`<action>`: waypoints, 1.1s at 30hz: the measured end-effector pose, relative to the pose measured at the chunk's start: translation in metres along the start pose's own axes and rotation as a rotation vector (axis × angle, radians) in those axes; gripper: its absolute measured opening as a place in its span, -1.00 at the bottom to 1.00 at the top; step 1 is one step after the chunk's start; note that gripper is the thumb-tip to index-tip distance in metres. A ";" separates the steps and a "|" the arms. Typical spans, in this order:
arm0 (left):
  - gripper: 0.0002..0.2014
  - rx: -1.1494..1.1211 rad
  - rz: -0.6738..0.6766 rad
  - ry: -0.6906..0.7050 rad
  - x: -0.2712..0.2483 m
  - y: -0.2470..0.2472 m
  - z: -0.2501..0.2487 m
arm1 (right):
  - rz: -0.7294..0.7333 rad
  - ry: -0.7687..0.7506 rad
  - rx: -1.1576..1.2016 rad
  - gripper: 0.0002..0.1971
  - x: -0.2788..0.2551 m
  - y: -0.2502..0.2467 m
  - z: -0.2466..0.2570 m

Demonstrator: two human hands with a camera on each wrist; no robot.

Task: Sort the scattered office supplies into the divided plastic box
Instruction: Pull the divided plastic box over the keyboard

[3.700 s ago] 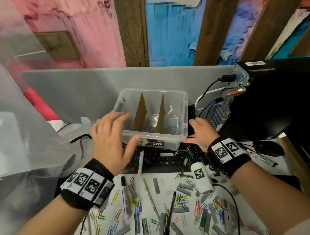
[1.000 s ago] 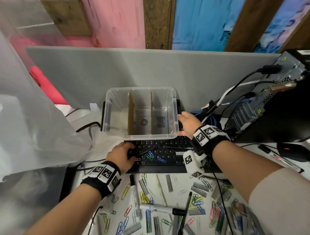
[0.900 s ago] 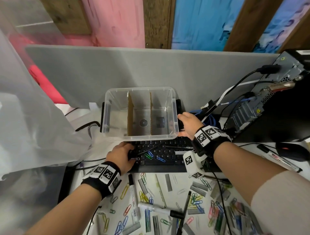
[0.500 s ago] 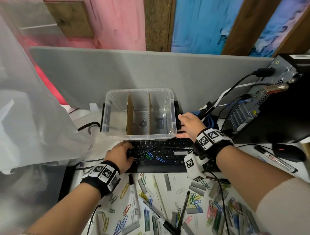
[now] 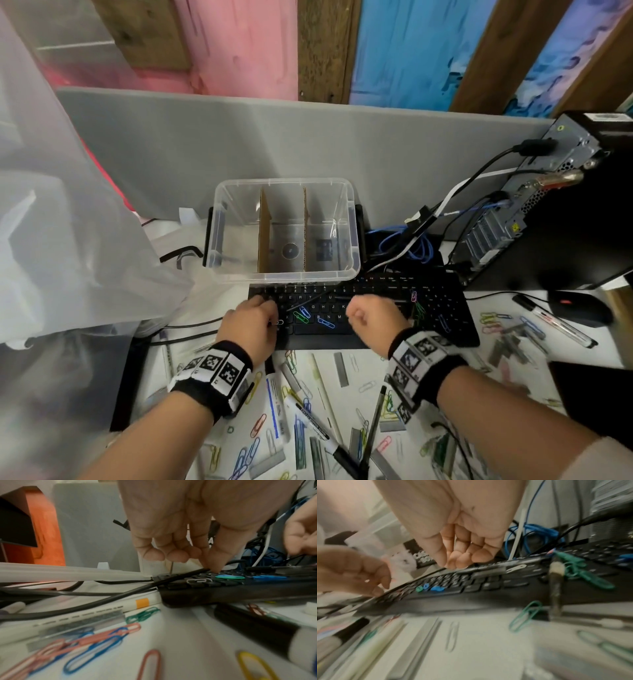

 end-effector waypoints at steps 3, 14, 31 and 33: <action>-0.77 0.029 0.055 0.003 -0.007 0.008 0.002 | 0.070 -0.043 -0.085 -0.87 -0.004 0.033 0.013; -0.74 0.142 0.063 0.107 0.003 0.012 -0.006 | 0.034 -0.075 -0.375 -0.76 0.001 0.069 0.027; -0.71 0.217 0.126 0.200 0.014 0.012 -0.012 | 0.026 -0.033 -0.392 -0.77 -0.005 0.067 0.024; -0.68 0.240 0.140 0.222 0.011 0.013 -0.016 | 0.026 -0.037 -0.383 -0.76 -0.005 0.067 0.025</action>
Point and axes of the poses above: each hand's wrist, its own x-axis towards the middle knuckle, its own y-axis out of the palm, z = x × y, the point moved 7 cm from there along x, towards the middle knuckle, and after that the axes turned 13 degrees about -z, right-handed, at the moved point
